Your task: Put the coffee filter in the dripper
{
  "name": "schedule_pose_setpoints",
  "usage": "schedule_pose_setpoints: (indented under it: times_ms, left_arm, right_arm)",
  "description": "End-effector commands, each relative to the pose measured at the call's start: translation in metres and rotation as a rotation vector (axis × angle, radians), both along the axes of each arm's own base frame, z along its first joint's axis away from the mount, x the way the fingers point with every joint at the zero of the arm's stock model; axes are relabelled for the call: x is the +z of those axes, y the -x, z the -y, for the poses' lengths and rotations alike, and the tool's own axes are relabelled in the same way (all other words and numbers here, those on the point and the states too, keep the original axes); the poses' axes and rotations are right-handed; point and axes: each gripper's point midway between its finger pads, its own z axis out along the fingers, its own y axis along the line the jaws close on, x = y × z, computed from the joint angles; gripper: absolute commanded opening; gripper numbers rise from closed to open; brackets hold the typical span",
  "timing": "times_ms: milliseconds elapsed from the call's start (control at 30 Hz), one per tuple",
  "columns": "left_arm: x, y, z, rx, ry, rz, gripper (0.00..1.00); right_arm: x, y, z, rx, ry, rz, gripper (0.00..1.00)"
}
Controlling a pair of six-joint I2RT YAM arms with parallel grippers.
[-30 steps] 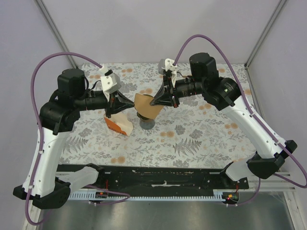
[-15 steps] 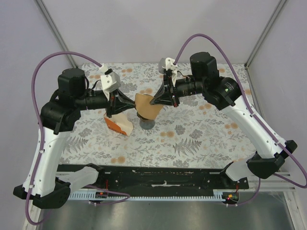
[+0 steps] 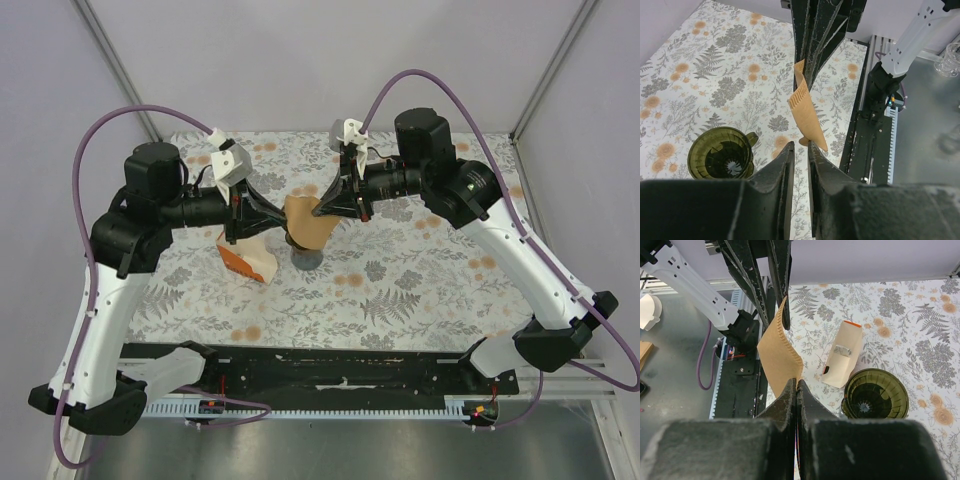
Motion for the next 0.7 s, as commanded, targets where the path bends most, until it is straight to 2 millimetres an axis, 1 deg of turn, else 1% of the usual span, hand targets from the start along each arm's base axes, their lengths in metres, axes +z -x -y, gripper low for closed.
schedule_pose_setpoints:
  times_ms: [0, 133, 267, 433, 500, 667]
  left_arm:
    - [0.0132, 0.0071, 0.0059, -0.030, 0.060, -0.024, 0.24]
    - [0.0142, 0.0083, 0.0071, -0.034, 0.071, -0.039, 0.29]
    - [0.0152, 0.0108, 0.0078, -0.046, 0.076, -0.039, 0.32]
    - [0.0119, 0.0088, 0.0075, -0.037, 0.069, -0.043, 0.32]
    - [0.0134, 0.0072, 0.0070, -0.030, 0.070, -0.034, 0.32]
    - [0.0167, 0.0070, 0.0089, -0.039, 0.083, -0.037, 0.29]
  right_arm:
    - [0.0173, -0.0008, 0.0008, -0.011, -0.032, 0.033, 0.00]
    - [0.0154, -0.0018, 0.0007, -0.015, -0.028, 0.032, 0.00]
    - [0.0144, -0.0031, 0.0011, -0.024, -0.025, 0.033, 0.00]
    - [0.0150, -0.0042, 0.0013, -0.027, -0.025, 0.034, 0.00]
    - [0.0156, -0.0035, 0.0010, -0.025, -0.027, 0.034, 0.00]
    - [0.0154, -0.0037, 0.0003, -0.023, -0.027, 0.030, 0.00]
